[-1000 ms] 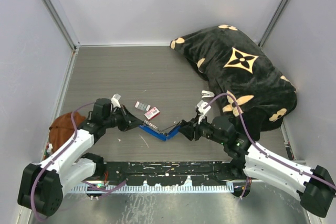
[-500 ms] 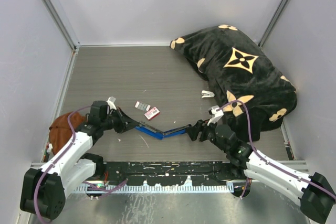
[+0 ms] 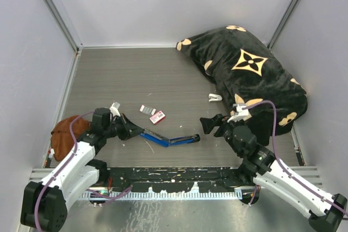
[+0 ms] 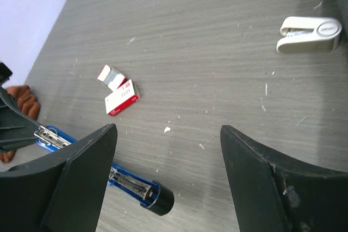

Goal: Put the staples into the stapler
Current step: Open the stapler at the center of the board.

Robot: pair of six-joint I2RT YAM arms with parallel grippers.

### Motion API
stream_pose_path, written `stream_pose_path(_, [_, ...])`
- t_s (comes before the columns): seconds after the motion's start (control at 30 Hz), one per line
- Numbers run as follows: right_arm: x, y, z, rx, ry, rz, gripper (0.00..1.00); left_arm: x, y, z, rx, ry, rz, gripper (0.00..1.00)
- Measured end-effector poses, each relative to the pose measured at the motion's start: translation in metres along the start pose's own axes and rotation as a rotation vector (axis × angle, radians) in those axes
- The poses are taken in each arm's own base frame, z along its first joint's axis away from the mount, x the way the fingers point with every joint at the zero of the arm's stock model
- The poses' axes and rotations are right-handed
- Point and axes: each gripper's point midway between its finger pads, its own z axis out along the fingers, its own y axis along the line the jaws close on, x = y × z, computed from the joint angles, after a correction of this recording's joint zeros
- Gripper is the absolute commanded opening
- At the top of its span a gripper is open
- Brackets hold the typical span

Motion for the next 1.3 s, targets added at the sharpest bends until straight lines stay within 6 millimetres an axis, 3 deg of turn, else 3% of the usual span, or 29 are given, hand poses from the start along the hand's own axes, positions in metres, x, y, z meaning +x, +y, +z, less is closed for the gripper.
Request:
stream_pose_path(0.1, [0.012,0.006,0.004,0.016,0.105,0.004,0.82,0.001,0.001,0.000,0.008,-0.003,0.005,0.00])
stream_pose_path(0.23, [0.050,0.015,0.006,0.011,0.312,0.039,0.83,0.003,0.001,-0.001,0.019,-0.008,0.011,0.00])
stream_pose_path(0.4, [0.089,0.006,-0.005,0.078,0.491,0.098,0.85,0.004,0.002,-0.001,0.028,-0.014,0.015,0.00])
stream_pose_path(0.53, [0.091,0.013,-0.007,0.062,0.503,0.166,0.82,0.004,0.003,-0.001,0.033,-0.018,0.017,0.00])
stream_pose_path(0.8, [0.115,0.011,-0.009,0.060,0.547,0.271,0.60,0.006,0.004,-0.002,0.049,-0.028,0.025,0.00])
stream_pose_path(1.03, [0.123,0.008,-0.008,0.068,0.545,0.319,0.53,0.008,0.006,-0.001,0.072,-0.038,0.040,0.00])
stream_pose_path(1.1, [0.125,0.008,-0.008,0.066,0.543,0.334,0.43,0.008,0.006,-0.001,0.078,-0.043,0.045,0.00])
stream_pose_path(1.27, [0.124,0.010,-0.004,0.051,0.518,0.376,0.28,0.003,0.014,-0.001,0.050,-0.084,0.048,0.34])
stream_pose_path(1.3, [0.122,0.013,-0.003,0.037,0.509,0.389,0.24,0.002,0.019,-0.001,0.028,-0.091,0.053,0.37])
